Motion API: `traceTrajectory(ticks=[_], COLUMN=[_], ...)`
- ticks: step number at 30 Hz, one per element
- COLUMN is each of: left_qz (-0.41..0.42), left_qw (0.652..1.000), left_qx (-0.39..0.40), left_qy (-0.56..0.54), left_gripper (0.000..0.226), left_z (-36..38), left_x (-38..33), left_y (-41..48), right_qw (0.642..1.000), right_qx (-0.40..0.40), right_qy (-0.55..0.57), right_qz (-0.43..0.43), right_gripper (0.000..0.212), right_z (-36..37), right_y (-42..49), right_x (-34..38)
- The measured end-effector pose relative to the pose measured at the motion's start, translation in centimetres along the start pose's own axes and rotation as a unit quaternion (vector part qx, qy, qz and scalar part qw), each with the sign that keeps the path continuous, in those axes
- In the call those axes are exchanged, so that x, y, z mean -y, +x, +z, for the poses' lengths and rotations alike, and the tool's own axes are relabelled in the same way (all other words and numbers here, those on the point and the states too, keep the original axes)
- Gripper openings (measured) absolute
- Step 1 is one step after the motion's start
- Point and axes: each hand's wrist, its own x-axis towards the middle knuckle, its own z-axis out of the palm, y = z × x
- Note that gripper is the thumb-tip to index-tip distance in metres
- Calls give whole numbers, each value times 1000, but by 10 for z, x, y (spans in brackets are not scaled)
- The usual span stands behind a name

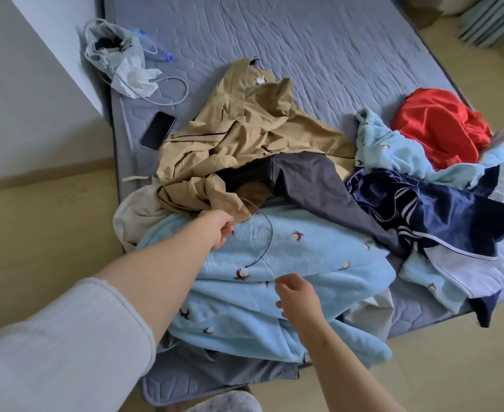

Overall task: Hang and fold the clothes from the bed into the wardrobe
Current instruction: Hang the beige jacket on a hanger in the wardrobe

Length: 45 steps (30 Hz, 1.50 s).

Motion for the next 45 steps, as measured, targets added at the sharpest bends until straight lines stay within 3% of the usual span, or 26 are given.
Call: traceTrajectory(ticks=[4,12,18,21,24,28,31,33,36,40,44,45], left_qz=[101,271,369,406,450,492,502,524,549,480,415,409], left_qw=[989,935,899,880,860,833,813,799,803,871,910,912], left_qx=[-2,11,70,114,166,223,292,296,216,87,8,12], left_qy=[107,228,228,221,176,121,38,-21,-81,-66,-26,-2], left_gripper=[25,20,22,25,29,29,20,23,19,22,25,35], left_z=[-13,-87,-141,-168,-195,-229,-248,-253,-248,-224,-193,-186], left_x=[7,25,21,15,7,3,6,6,3,7,31,39], left_y=[-8,-70,-139,-176,-214,-255,-282,-290,-281,-229,-168,-158], right_qw=[1000,996,976,947,920,899,886,877,873,894,915,917], right_qx=[-4,-8,-60,-125,-203,-244,-254,-267,-244,-142,-69,-61], right_qy=[18,13,-26,-103,-189,-224,-232,-202,-182,-235,-208,-203], right_qz=[-9,-90,-209,-278,-279,-287,-311,-343,-380,-354,-338,-339], right_gripper=[16,30,63,82,89,77,48,28,7,31,5,10], right_z=[-6,7,43,57,64,72,75,76,71,73,75,73], right_y=[-3,-39,-82,-105,-127,-148,-157,-161,-160,-146,-124,-119], right_x=[3,34,72,91,112,128,133,137,140,124,88,81])
